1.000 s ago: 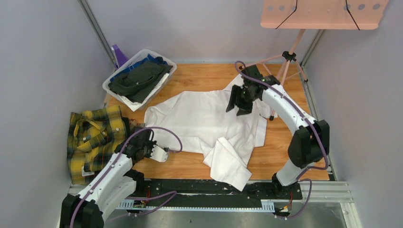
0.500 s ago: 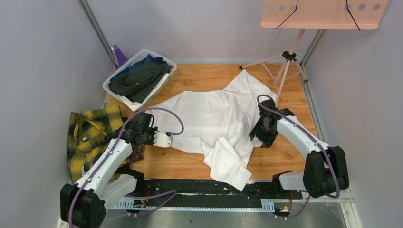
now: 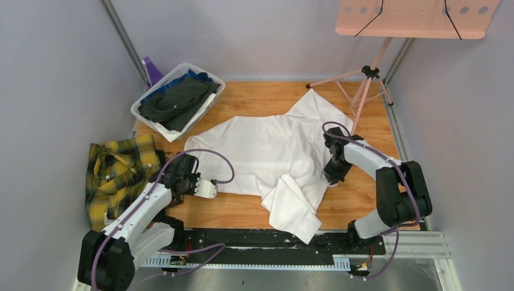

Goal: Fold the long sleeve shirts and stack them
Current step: Flatten out the shirt at the center of the board.

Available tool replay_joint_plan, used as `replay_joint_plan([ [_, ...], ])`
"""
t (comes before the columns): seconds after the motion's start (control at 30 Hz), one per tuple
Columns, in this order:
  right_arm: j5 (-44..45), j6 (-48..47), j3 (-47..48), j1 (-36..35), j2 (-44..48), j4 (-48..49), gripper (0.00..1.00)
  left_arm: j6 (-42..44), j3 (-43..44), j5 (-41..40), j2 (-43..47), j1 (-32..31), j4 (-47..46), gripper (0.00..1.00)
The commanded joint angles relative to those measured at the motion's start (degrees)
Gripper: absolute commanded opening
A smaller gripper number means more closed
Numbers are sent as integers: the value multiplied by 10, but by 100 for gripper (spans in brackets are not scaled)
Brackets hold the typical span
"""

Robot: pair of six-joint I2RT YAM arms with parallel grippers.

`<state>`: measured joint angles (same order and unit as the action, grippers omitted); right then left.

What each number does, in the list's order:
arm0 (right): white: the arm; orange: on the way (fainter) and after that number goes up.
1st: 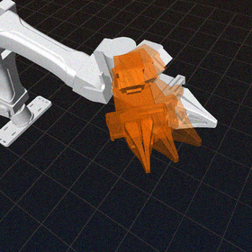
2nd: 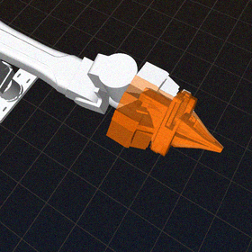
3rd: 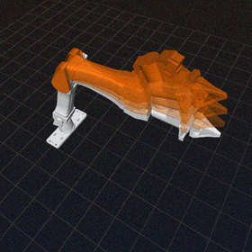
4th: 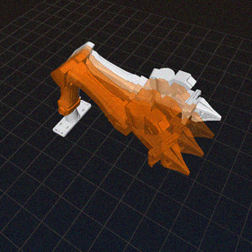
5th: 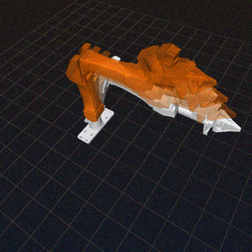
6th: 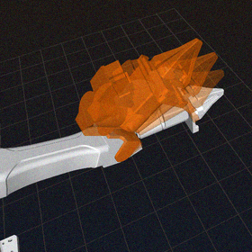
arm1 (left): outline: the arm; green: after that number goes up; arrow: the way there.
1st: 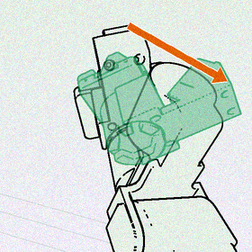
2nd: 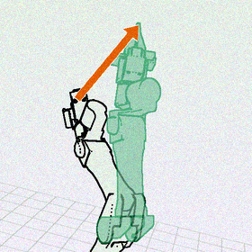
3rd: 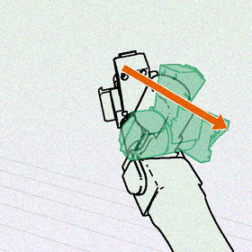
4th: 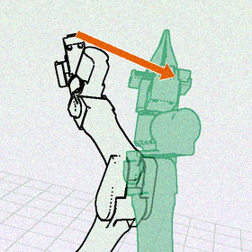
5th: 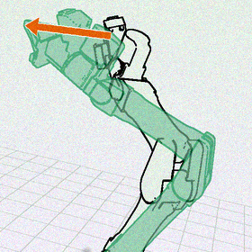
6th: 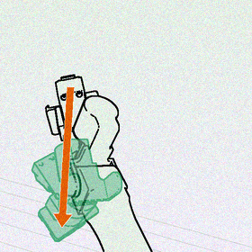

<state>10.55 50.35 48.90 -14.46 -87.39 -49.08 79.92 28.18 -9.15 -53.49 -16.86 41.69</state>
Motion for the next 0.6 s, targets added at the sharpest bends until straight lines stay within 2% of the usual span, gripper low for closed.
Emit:
replay_joint_plan([
  [0.0,98,-11,36,20,17,-30,1,16,-7,-5,9,3,-13,8],
  [0.07,96,-40,55,22,5,-39,5,16,-9,4,14,3,-9,8],
  [0.13,87,-58,71,20,-16,-58,17,15,-9,18,23,3,-1,8],
  [0.23,76,-75,85,-12,-11,-73,43,20,-9,35,39,3,4,9],
  [0.27,73,-80,91,-29,-4,-75,48,21,-11,35,44,3,1,9],
  [0.43,86,-56,129,-91,40,-147,59,27,-19,18,48,3,-2,9],
  [0.5,66,-41,110,-121,80,-160,65,27,-25,15,49,3,0,9],
  [0.57,54,-24,79,-124,107,-156,67,28,-28,14,53,3,0,9],
])
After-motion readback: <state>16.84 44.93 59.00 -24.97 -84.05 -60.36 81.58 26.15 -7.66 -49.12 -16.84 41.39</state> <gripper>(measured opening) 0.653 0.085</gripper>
